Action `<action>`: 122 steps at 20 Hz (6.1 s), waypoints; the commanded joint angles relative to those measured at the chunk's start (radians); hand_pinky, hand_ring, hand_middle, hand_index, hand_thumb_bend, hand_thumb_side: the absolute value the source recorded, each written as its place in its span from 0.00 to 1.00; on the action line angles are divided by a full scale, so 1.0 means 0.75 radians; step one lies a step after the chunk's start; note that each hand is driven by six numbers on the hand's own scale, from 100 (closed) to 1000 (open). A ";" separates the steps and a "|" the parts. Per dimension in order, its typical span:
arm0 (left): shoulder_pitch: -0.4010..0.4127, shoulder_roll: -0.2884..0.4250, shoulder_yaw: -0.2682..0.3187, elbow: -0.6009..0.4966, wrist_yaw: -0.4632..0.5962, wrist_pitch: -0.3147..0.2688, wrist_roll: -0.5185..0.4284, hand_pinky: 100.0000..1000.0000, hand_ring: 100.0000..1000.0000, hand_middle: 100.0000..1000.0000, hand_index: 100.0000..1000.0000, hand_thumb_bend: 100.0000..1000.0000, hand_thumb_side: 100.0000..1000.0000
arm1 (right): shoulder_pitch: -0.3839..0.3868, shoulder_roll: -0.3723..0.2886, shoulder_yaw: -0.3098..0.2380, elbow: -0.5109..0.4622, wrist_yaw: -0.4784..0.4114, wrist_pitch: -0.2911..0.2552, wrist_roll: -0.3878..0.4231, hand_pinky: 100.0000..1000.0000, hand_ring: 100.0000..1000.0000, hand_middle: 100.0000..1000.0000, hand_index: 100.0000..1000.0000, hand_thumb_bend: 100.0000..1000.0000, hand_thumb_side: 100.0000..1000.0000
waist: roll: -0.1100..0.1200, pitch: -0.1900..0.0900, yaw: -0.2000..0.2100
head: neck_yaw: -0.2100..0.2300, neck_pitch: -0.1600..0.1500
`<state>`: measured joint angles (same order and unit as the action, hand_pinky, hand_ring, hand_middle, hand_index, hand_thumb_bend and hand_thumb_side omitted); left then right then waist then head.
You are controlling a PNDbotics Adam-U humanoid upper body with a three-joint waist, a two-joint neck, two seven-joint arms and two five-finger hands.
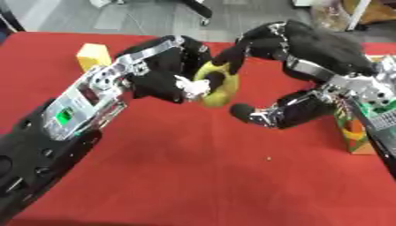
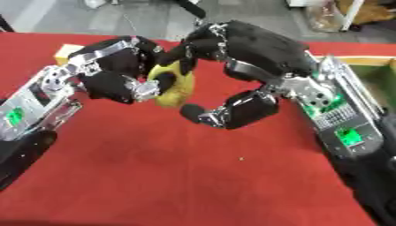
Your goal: Pick up the objects with one hand, pass them to the other hand, and then place them into the box on the other side of the table.
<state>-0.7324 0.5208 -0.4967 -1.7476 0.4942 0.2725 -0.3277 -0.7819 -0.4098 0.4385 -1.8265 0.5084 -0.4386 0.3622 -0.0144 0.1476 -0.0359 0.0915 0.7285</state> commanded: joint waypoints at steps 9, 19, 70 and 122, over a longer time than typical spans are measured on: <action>-0.004 0.059 0.010 -0.041 0.009 0.011 0.002 0.57 0.34 0.17 0.24 0.00 0.00 | -0.004 -0.014 -0.017 0.011 0.126 0.010 -0.068 0.59 0.54 0.48 0.79 0.23 0.20 | 0.002 -0.037 -0.003 | -0.003 0.011; 0.007 0.067 0.023 -0.050 0.033 0.012 0.017 0.57 0.34 0.17 0.24 0.00 0.00 | -0.001 -0.010 -0.018 0.016 0.205 0.056 -0.127 0.58 0.54 0.48 0.79 0.24 0.21 | 0.002 -0.038 -0.001 | -0.005 0.013; -0.019 0.044 0.064 -0.076 -0.033 -0.023 -0.005 0.71 0.56 0.46 0.53 0.47 0.56 | 0.038 0.013 0.015 0.105 0.160 0.143 -0.531 0.50 0.45 0.38 0.26 0.00 0.00 | 0.004 -0.039 -0.003 | -0.004 0.018; 0.264 0.234 0.508 0.032 -0.135 -0.246 0.343 0.71 0.55 0.46 0.56 0.44 0.54 | 0.267 -0.351 -0.586 1.033 0.315 0.554 -0.658 0.62 0.62 0.57 0.82 0.46 0.34 | 0.008 -0.031 0.010 | -0.040 0.011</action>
<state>-0.5244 0.6627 -0.1325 -1.7169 0.3946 0.0892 -0.0762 -0.5692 -0.6354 0.0153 -1.0188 0.7521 -0.0287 -0.1283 -0.0140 0.1476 -0.0277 0.0574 0.7377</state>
